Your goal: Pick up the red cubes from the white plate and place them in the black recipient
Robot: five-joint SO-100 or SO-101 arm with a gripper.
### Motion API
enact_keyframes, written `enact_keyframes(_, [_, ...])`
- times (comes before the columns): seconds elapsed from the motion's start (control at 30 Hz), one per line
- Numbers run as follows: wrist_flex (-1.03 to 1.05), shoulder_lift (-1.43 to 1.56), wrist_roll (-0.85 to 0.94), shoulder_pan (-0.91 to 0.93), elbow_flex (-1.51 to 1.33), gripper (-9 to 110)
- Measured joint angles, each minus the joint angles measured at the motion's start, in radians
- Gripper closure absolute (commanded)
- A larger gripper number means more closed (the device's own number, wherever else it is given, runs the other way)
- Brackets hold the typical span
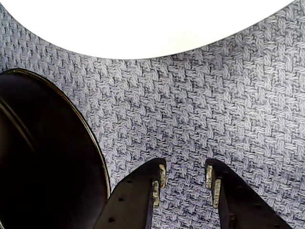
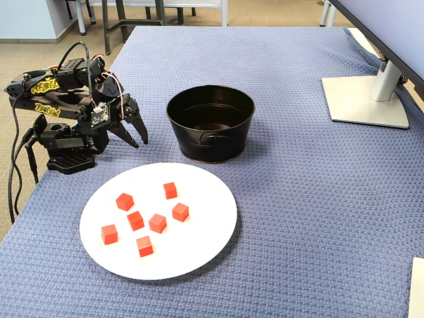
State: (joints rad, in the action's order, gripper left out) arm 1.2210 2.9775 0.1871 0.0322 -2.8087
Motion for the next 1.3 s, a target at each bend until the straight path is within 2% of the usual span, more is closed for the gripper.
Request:
enact_keyframes(0.27, [-0.078,-0.066,0.155,0.032,-0.011,88])
enact_keyframes(0.47, [-0.080,-0.077,0.189,0.035,-0.011,86])
enact_keyframes(0.57, [-0.037,-0.097,0.265,0.067,0.032,85])
enact_keyframes(0.7, [0.091,-0.120,0.476,0.147,0.152,84])
enact_keyframes(0.83, [0.094,-0.155,0.779,0.288,0.186,83])
enact_keyframes(1.07, [-0.150,-0.224,1.424,0.526,0.094,83])
enact_keyframes(1.17, [-0.225,-0.247,1.539,0.558,0.091,83])
enact_keyframes(1.3, [-0.265,-0.345,1.565,0.563,0.115,82])
